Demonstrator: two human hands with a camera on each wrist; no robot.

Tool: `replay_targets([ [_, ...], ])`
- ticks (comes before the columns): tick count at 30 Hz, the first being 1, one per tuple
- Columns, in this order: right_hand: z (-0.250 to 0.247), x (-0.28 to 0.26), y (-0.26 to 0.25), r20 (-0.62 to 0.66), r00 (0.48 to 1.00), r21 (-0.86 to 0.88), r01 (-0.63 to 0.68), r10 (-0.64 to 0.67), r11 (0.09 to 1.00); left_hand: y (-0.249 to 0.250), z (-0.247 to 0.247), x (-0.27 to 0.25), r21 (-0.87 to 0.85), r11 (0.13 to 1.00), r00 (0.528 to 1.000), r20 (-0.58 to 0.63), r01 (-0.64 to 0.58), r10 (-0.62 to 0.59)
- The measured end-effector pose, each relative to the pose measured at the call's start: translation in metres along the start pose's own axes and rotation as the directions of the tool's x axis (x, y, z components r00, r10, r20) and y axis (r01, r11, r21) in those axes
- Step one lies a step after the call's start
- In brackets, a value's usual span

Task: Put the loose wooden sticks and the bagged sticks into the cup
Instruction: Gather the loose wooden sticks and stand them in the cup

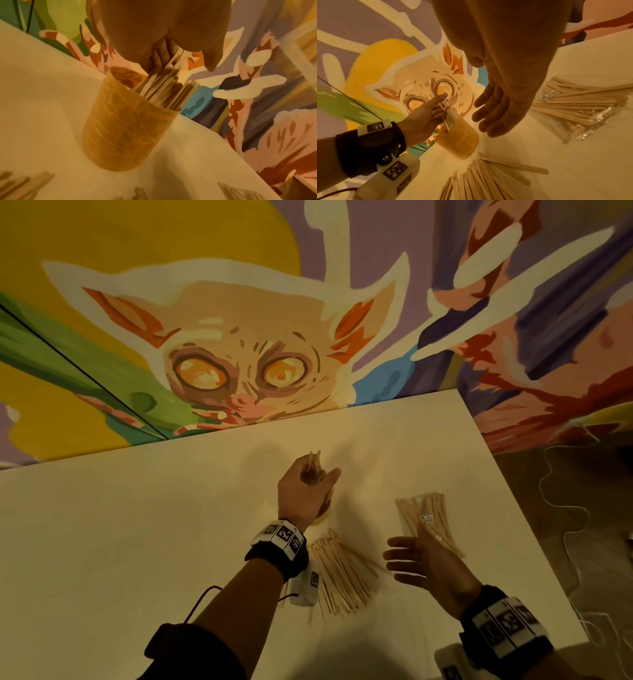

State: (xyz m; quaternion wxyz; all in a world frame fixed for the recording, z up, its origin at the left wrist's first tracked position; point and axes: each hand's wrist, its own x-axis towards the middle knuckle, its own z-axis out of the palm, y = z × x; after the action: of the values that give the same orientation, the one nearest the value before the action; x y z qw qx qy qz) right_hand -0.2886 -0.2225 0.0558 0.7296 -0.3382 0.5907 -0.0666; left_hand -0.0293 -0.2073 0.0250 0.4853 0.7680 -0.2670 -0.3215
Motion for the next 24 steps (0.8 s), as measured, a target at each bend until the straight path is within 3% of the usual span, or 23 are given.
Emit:
replay_targets([
  [5, 0.006, -0.006, -0.005, -0.007, 0.999, -0.052, 0.053, -0.053, 0.997, 0.014, -0.010, -0.008, 0.163, 0.987, 1.000, -0.027, 0.013, -0.008],
  [10, 0.004, -0.012, -0.002, -0.002, 0.997, -0.082, 0.071, -0.071, 0.994, 0.012, -0.023, -0.009, 0.198, 0.980, 1.000, -0.001, 0.014, -0.015],
  [14, 0.006, -0.019, 0.003, -0.002, 0.995, -0.087, 0.096, -0.097, 0.992, 0.008, -0.045, -0.018, 0.223, 0.971, 0.984, -0.131, -0.085, 0.116],
  [16, 0.007, -0.021, 0.006, -0.004, 0.994, -0.092, 0.110, -0.111, 0.990, 0.003, -0.060, -0.028, 0.231, 0.969, 0.977, -0.173, -0.083, 0.125],
  [19, 0.010, -0.021, 0.012, -0.005, 0.991, -0.134, 0.132, -0.134, 0.982, -0.021, -0.077, -0.049, 0.287, 0.958, 0.991, -0.130, 0.016, 0.023],
  [21, 0.013, -0.020, 0.019, -0.010, 0.982, -0.258, 0.177, -0.186, 0.950, -0.045, -0.082, -0.067, 0.354, 0.927, 0.992, -0.077, 0.121, -0.100],
  [24, 0.013, -0.018, 0.030, 0.055, 0.960, -0.581, 0.254, -0.274, 0.773, -0.083, -0.080, -0.091, 0.508, 0.810, 0.948, -0.046, 0.294, -0.315],
])
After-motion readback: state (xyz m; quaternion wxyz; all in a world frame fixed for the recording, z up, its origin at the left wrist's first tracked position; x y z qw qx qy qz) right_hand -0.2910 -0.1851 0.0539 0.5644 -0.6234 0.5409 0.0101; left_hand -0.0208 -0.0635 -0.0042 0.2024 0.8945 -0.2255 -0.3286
